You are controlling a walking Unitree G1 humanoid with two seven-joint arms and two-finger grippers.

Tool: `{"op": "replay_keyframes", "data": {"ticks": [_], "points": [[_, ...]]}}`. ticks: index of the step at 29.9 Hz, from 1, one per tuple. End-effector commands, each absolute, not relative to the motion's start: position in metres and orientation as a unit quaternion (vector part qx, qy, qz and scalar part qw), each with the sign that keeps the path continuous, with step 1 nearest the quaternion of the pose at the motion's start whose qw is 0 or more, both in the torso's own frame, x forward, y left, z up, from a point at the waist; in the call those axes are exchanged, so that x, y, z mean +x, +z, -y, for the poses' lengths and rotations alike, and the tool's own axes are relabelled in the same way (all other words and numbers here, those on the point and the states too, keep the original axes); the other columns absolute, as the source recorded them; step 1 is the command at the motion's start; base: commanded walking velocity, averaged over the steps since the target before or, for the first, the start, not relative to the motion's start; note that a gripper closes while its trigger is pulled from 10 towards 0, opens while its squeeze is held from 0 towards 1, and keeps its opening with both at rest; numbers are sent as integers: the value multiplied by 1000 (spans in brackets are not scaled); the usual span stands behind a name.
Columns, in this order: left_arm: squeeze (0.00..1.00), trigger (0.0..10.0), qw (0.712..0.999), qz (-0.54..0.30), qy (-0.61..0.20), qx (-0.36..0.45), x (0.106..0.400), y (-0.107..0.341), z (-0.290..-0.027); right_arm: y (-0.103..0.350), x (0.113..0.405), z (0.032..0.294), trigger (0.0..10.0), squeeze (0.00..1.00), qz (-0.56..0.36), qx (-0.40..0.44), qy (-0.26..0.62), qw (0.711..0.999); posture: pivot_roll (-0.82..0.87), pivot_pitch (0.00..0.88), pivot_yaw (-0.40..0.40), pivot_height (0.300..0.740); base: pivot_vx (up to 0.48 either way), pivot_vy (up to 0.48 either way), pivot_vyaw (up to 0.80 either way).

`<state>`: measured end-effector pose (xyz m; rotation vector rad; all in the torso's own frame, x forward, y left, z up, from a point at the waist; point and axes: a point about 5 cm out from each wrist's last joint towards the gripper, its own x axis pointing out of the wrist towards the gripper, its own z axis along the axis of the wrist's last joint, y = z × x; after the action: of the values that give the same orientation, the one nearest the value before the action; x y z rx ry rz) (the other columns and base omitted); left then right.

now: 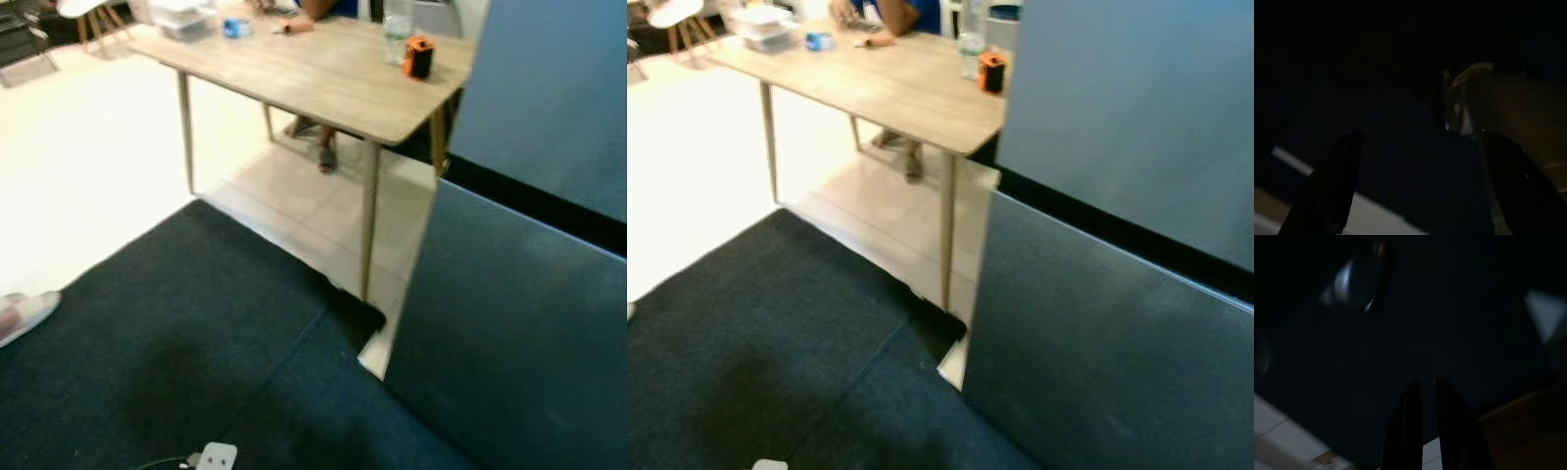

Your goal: Restocking fridge

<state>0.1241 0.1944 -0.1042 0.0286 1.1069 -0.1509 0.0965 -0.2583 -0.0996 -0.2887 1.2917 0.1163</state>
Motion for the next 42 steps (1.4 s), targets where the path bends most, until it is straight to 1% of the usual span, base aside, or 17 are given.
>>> {"op": "replay_keyframes", "data": {"ticks": [1,6,13,21,22,28,42], "points": [[0,10000,833,-547,-76,7,110,-109,-191,-103,90,252,10000,0,-605,-129,61,783,-74,107,-9,740,0,0,781],[0,10000,833,-548,-76,7,109,-110,-190,-103,93,251,10000,0,-602,-130,64,785,-74,107,-9,740,0,0,779],[0,10000,832,-549,-76,10,109,-110,-190,-106,79,248,10000,0,-616,-129,71,774,-73,107,-11,740,0,0,779],[0,10000,833,-547,-77,14,111,-109,-191,-106,79,249,10000,0,-613,-134,67,776,-75,107,-11,740,0,0,780],[0,10000,834,-546,-81,17,111,-109,-190,-105,83,250,10000,0,-606,-142,60,781,-75,107,-11,740,0,0,0],[0,10000,834,-545,-88,18,111,-109,-190,-105,86,249,10000,0,-602,-145,62,783,-75,107,-11,740,0,0,0],[0,10000,832,-547,-94,20,110,-109,-189,-106,82,250,10000,0,-606,-153,60,778,-74,104,-11,740,277,0,0]]}}
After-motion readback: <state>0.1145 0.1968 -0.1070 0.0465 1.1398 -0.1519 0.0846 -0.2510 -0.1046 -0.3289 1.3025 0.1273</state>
